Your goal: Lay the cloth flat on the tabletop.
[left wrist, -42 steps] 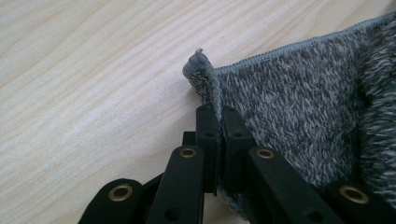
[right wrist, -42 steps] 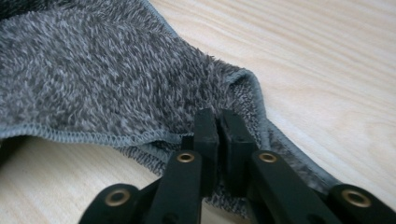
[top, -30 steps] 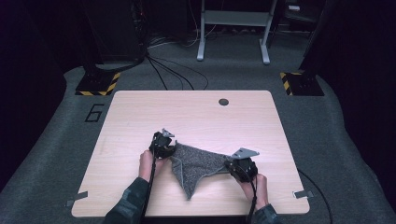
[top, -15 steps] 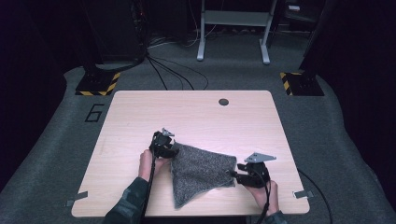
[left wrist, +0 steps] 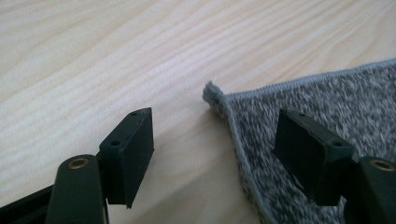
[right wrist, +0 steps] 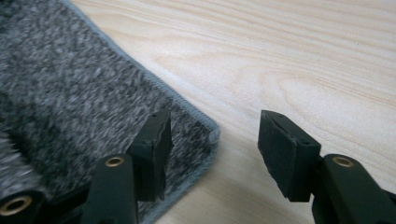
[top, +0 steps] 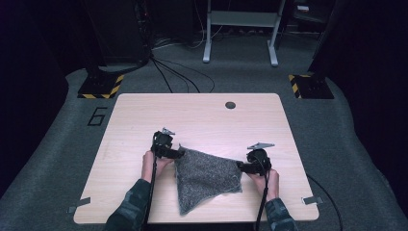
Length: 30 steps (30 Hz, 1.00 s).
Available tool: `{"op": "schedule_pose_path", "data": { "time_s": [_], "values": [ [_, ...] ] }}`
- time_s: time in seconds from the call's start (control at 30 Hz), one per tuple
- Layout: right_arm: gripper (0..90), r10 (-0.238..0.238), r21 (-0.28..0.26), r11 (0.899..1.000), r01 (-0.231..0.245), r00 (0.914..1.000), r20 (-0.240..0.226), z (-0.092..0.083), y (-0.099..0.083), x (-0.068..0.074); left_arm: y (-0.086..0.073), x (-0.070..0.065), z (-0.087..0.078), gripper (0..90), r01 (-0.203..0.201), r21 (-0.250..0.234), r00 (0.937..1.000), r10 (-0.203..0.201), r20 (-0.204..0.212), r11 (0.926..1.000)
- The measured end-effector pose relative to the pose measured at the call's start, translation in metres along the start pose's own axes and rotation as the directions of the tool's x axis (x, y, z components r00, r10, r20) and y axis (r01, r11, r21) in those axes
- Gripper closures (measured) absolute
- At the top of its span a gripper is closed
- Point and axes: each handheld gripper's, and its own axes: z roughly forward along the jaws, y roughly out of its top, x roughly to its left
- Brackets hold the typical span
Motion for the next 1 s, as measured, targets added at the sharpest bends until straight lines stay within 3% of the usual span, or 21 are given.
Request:
{"op": "schedule_pose_path", "data": {
  "time_s": [0.2, 0.47, 0.57, 0.63, 0.73, 0.9, 1.0],
  "values": [
    [59.1, -0.017, 0.031, 0.999, 0.017, 0.9998, 0.011, 0.007, 0.003, 0.004, 0.009, -0.002, 0.007, 42.7, -0.022, 0.021, 0.9995, 0.022, -0.021, 0.9996],
    [65.7, -0.028, 0.051, 0.998, 0.027, 0.9994, 0.020, 0.005, 0.003, 0.004, 0.011, -0.004, 0.011, 58.7, -0.051, 0.039, 0.9984, 0.052, -0.022, 0.9979],
    [72.0, -0.026, 0.058, 0.998, 0.024, 0.9992, 0.030, 0.005, 0.003, 0.005, 0.011, -0.005, 0.011, 67.3, -0.053, 0.042, 0.9981, 0.055, -0.028, 0.9977],
    [79.8, -0.037, 0.058, 0.998, 0.036, 0.9991, 0.022, 0.005, 0.003, 0.005, 0.010, -0.006, 0.011, 75.6, -0.061, 0.044, 0.9974, 0.063, -0.036, 0.9972],
    [86.0, -0.013, 0.065, 0.998, 0.015, 0.9997, -0.019, 0.004, 0.003, 0.004, 0.010, -0.007, 0.010, 82.4, -0.068, 0.051, 0.9969, 0.070, -0.036, 0.9964],
    [88.8, -0.030, 0.074, 0.997, 0.032, 0.9991, -0.029, 0.005, 0.005, 0.003, 0.005, -0.005, 0.006, 87.1, -0.048, 0.038, 0.9988, 0.048, -0.005, 0.9981],
    [89.1, -0.017, 0.047, 0.999, 0.018, 0.9995, -0.026, 0.004, 0.006, 0.004, 0.003, -0.002, 0.000, 87.4, -0.039, 0.009, 0.9992, 0.039, 0.002, 0.9992]
  ]
}}
